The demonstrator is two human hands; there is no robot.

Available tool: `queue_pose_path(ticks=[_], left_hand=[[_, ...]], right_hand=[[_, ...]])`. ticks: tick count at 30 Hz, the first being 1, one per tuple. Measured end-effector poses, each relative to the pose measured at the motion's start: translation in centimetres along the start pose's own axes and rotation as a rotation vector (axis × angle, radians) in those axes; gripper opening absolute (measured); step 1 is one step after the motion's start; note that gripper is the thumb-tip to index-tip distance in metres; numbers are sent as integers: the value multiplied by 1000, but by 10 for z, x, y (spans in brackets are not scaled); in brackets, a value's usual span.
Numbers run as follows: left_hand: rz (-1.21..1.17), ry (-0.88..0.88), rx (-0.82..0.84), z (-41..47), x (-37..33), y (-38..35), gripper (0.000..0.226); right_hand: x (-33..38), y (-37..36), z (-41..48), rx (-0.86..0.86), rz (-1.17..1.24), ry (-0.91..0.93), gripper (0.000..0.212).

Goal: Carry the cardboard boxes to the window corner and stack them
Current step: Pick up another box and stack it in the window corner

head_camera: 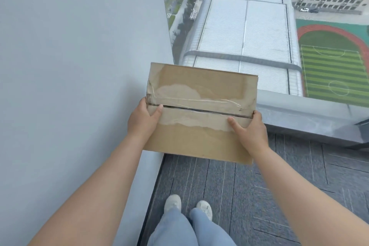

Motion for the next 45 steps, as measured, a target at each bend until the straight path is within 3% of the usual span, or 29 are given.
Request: queue_pose_path(ticks=[9, 16, 38, 45], left_hand=[[89, 121, 117, 132, 75, -94, 44], [153, 168, 175, 188, 121, -150, 46], [124, 217, 251, 230, 183, -214, 50], [191, 180, 234, 240, 190, -224, 56]], right_hand=[[-28, -94, 118, 34, -105, -105, 66], [-60, -156, 173, 65, -151, -221, 63], [-108, -216, 221, 91, -158, -300, 63], [-114, -222, 228, 62, -188, -251, 74]])
Point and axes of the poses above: each hand's wrist, its own z-axis towards the middle knuckle, its own y-axis out of the back of the hand, x = y × z, the point moved 9 cm from there along z, towards the middle knuckle, and after that the axes turned 8 degrees about -z, right-handed, at the moved point
